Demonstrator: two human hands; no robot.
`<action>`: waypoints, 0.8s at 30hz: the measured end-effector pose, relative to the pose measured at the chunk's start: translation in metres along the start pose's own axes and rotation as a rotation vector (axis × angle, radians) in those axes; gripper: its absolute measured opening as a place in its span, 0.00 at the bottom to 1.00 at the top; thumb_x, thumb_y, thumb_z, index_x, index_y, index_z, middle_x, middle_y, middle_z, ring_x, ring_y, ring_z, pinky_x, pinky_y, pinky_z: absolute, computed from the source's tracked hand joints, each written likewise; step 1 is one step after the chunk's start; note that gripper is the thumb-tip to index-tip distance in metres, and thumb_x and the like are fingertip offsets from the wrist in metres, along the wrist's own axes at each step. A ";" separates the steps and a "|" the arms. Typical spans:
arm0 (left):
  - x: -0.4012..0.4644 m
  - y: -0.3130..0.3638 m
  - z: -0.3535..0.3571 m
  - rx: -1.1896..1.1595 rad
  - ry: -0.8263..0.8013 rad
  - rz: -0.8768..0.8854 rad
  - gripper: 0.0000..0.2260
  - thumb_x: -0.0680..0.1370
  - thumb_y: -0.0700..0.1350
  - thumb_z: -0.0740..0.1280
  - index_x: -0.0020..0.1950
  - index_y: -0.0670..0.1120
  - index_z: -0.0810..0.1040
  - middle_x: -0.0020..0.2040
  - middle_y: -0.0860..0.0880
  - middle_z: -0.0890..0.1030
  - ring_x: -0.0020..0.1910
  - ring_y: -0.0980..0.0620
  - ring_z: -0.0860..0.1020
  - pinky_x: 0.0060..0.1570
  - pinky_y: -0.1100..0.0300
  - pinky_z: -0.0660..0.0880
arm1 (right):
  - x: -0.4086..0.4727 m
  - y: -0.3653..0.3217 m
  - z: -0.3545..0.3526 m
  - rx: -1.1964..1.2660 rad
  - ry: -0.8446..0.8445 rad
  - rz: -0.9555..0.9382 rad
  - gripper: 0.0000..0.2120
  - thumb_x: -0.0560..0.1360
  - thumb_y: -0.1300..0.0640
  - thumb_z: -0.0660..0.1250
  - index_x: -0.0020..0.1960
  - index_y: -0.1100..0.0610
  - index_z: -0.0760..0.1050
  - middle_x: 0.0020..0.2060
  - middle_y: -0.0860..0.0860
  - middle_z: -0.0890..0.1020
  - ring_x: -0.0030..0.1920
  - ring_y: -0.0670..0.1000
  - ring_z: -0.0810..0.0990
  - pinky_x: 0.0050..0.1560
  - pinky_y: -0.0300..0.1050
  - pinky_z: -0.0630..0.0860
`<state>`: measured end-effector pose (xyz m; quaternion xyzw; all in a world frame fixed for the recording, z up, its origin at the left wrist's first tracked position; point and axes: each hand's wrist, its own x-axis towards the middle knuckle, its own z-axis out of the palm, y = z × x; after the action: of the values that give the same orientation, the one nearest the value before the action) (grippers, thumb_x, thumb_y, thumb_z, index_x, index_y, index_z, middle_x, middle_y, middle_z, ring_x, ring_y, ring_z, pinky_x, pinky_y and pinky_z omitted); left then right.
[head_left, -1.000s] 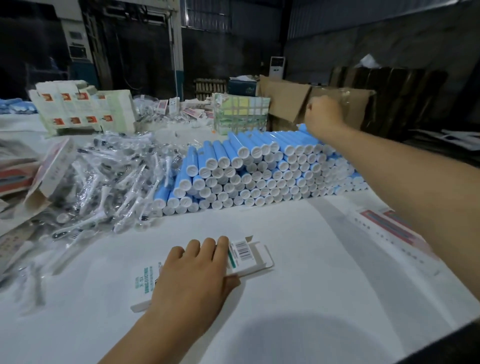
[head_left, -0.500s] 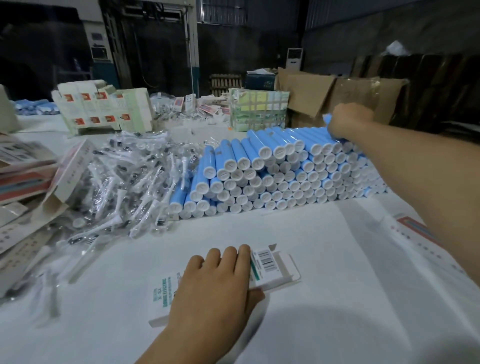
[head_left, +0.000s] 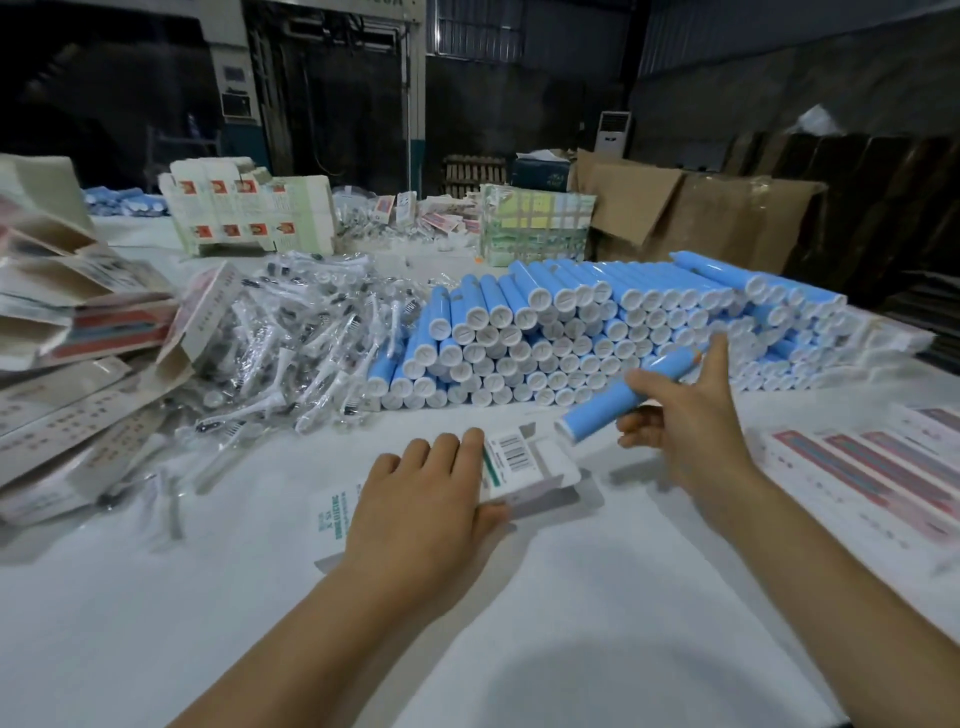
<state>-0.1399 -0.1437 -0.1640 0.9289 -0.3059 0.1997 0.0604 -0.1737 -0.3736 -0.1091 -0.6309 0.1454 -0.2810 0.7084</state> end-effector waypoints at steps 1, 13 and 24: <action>0.000 -0.001 -0.001 -0.004 -0.005 -0.010 0.32 0.77 0.67 0.49 0.75 0.50 0.52 0.66 0.53 0.68 0.61 0.48 0.68 0.55 0.53 0.63 | -0.007 0.011 0.002 0.049 0.011 0.016 0.44 0.74 0.67 0.67 0.76 0.40 0.44 0.38 0.60 0.79 0.22 0.51 0.76 0.23 0.43 0.75; -0.003 -0.005 -0.001 0.026 -0.020 -0.036 0.32 0.77 0.67 0.50 0.75 0.49 0.52 0.65 0.51 0.68 0.60 0.47 0.67 0.54 0.53 0.61 | -0.037 0.055 0.019 -0.029 -0.129 0.017 0.11 0.79 0.58 0.62 0.43 0.55 0.82 0.23 0.56 0.75 0.19 0.49 0.68 0.20 0.36 0.64; -0.004 -0.004 -0.004 -0.011 -0.023 -0.015 0.30 0.79 0.63 0.54 0.73 0.47 0.56 0.64 0.48 0.70 0.59 0.45 0.68 0.54 0.51 0.63 | -0.027 0.059 0.016 0.087 -0.029 0.201 0.14 0.78 0.57 0.62 0.37 0.61 0.77 0.25 0.51 0.76 0.20 0.47 0.69 0.20 0.37 0.61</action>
<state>-0.1420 -0.1375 -0.1619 0.9332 -0.3006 0.1867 0.0634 -0.1738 -0.3423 -0.1676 -0.5857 0.1853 -0.2052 0.7619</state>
